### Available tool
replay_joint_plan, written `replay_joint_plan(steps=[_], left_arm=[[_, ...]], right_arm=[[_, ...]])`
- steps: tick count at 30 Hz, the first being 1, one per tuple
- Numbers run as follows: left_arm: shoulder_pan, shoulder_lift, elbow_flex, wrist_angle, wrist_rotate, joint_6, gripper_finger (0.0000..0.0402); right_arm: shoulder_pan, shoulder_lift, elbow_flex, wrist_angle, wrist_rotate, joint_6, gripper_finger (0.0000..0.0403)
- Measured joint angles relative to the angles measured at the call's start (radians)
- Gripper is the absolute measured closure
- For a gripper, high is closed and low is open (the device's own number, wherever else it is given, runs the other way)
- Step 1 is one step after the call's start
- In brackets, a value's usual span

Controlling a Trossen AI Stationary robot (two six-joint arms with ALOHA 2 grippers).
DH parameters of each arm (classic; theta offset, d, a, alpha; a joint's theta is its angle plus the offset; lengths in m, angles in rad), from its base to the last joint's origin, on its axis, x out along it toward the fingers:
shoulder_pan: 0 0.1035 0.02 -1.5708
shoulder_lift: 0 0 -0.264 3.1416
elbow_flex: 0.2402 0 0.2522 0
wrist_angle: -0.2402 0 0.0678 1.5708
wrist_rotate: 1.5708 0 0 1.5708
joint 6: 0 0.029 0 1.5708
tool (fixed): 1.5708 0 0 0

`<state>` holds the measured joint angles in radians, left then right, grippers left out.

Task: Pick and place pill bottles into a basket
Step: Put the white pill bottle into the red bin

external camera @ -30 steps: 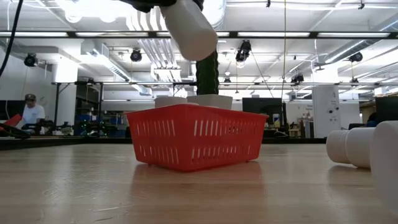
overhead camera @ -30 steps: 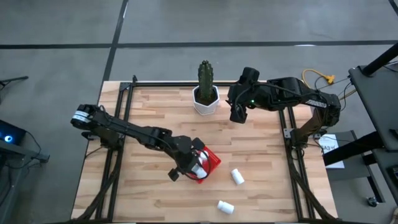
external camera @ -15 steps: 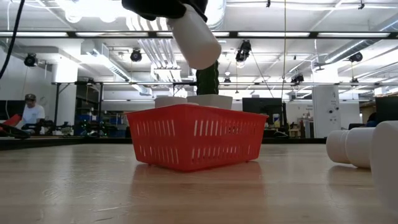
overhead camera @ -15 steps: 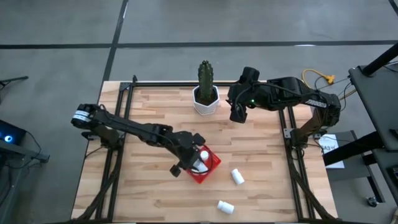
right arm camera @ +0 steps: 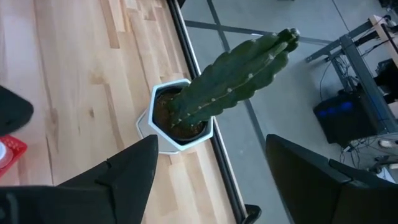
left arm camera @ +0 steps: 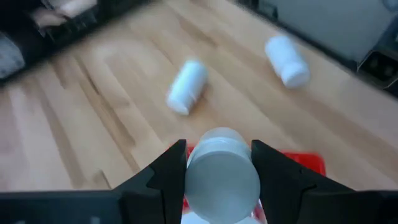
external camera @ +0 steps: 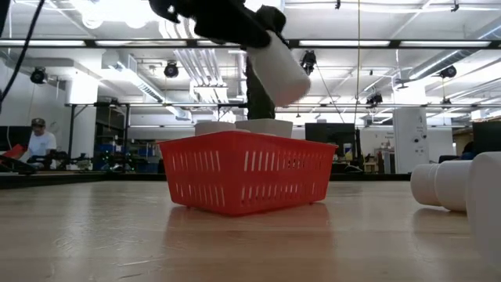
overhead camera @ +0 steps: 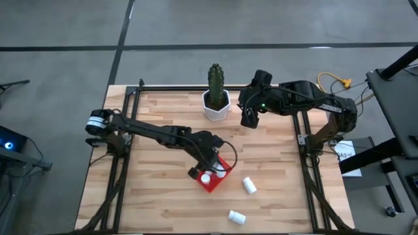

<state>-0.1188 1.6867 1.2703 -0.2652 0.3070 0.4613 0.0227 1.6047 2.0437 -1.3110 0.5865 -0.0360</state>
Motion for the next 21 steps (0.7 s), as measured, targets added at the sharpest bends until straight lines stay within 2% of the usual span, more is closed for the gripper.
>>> replay_joint_plan(steps=[2,8,21], left_arm=[[0.001,0.020,0.002,-0.050,0.009,0.000,0.0262],[0.000,0.062,0.013,-0.038,0.032,0.013,0.0262],[0.004,0.061,0.049,-0.067,0.030,0.051,0.0262]], right_arm=[[0.000,0.000,-0.002,0.000,0.000,0.001,0.0120],[-0.004,0.000,-0.012,-0.001,0.000,0.003,0.0124],[-0.004,0.000,-0.066,-0.001,0.001,0.001,0.0115]])
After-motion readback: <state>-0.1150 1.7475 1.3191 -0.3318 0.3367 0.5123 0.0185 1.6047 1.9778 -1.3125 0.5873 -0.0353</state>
